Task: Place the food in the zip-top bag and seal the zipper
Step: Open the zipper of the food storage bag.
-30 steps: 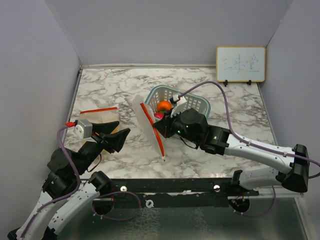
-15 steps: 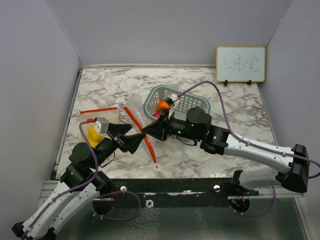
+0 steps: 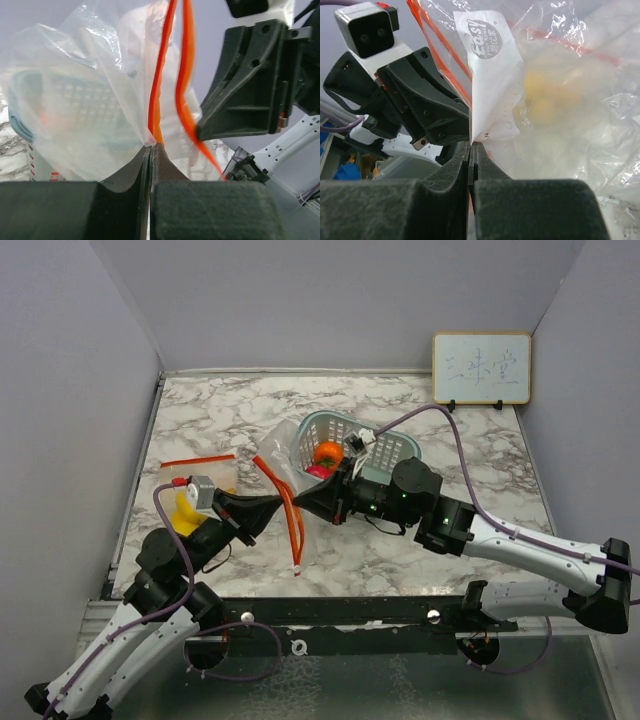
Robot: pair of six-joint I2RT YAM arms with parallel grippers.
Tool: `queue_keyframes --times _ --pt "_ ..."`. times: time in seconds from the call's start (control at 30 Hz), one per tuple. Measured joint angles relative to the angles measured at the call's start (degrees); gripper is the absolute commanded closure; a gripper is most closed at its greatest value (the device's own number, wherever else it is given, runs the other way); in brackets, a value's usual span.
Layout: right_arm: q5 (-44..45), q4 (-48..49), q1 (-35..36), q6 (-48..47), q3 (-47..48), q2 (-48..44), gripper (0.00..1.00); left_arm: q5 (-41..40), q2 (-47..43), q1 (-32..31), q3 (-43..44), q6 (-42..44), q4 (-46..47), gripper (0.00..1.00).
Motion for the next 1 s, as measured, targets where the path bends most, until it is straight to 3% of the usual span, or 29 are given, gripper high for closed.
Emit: queue_keyframes --times 0.3,0.6,0.67,0.73,0.8,1.0 --pt "14.4 -10.1 0.3 -2.6 0.1 -5.7 0.98 -7.5 -3.1 0.0 2.0 1.0 -8.3 1.0" --pt "37.1 -24.8 0.3 -1.2 0.5 -6.2 0.98 -19.1 -4.2 0.0 9.9 1.7 -18.2 1.0" --pt "37.5 -23.8 0.5 -2.5 -0.1 -6.7 0.89 -20.1 -4.2 0.0 10.8 1.9 -19.6 1.0" --pt "35.6 -21.2 0.7 -5.2 -1.2 -7.4 0.67 -21.0 -4.2 0.0 10.8 1.9 -20.5 1.0" --pt "32.1 -18.7 0.6 -8.1 -1.4 -7.3 0.53 -21.4 -4.1 0.0 10.3 1.7 -20.4 1.0" --pt "18.4 -13.2 0.5 -13.9 2.7 0.1 0.39 -21.4 -3.6 0.0 6.7 -0.3 -17.9 1.0"
